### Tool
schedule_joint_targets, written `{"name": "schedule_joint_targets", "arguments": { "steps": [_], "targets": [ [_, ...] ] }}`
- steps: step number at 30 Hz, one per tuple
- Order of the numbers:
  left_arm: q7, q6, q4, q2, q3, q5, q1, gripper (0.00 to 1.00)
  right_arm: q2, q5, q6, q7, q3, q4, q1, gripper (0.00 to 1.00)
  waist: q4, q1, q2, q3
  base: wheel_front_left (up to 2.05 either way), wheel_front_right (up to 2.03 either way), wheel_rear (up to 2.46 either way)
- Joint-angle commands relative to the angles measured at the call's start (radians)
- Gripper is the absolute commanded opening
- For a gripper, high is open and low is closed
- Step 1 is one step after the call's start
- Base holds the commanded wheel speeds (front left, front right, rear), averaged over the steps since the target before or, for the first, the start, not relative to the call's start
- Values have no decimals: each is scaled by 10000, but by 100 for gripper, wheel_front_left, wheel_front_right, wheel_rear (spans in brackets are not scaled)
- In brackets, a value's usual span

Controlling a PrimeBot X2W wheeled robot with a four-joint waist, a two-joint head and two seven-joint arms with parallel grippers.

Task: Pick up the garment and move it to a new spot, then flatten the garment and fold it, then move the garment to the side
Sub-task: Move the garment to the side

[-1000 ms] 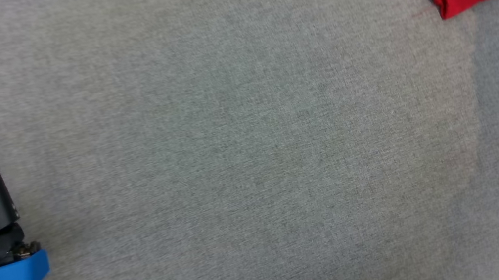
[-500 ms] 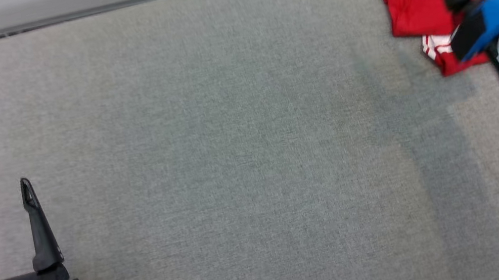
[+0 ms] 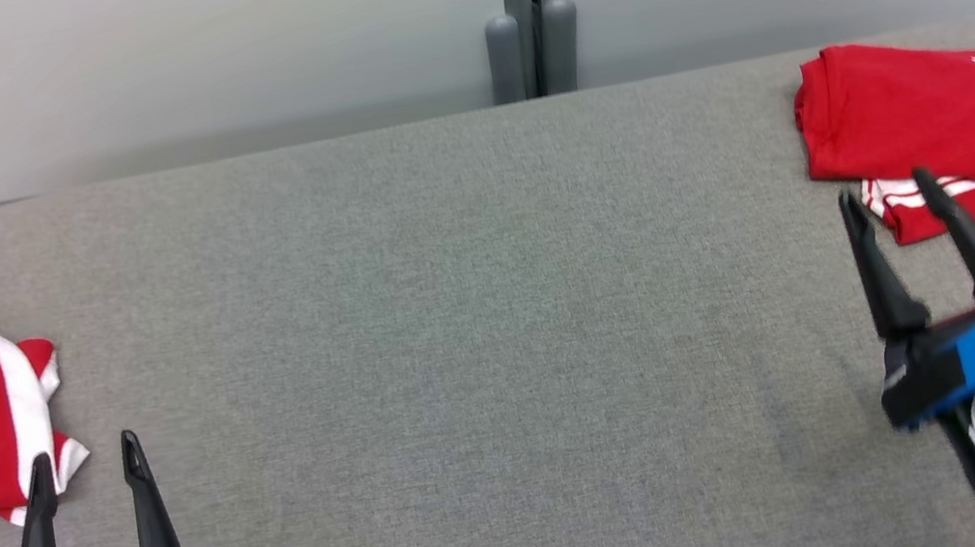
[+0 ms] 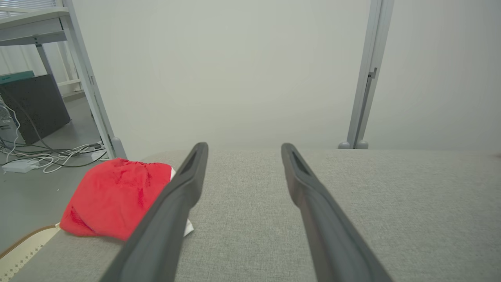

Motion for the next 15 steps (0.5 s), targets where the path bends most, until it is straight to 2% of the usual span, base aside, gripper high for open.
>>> {"name": "schedule_joint_targets", "arguments": {
  "steps": [1,8,15],
  "targets": [
    [-32,-32,54,-22,-36,-39,111,100,125,-108,1,-48,-85,-114,393,100,-13,2,4,-133,0,0,0],
    [44,-9,320,-7,-130,-78,295,100,1048,-462,1,111,-707,-1113,2418,100,176,2,4,-617,0,0,0],
    [170,-14,390,54,-257,-120,349,100,1550,-875,1,458,-952,-2069,3453,100,269,2,4,-950,0,0,0]
  ]
}}
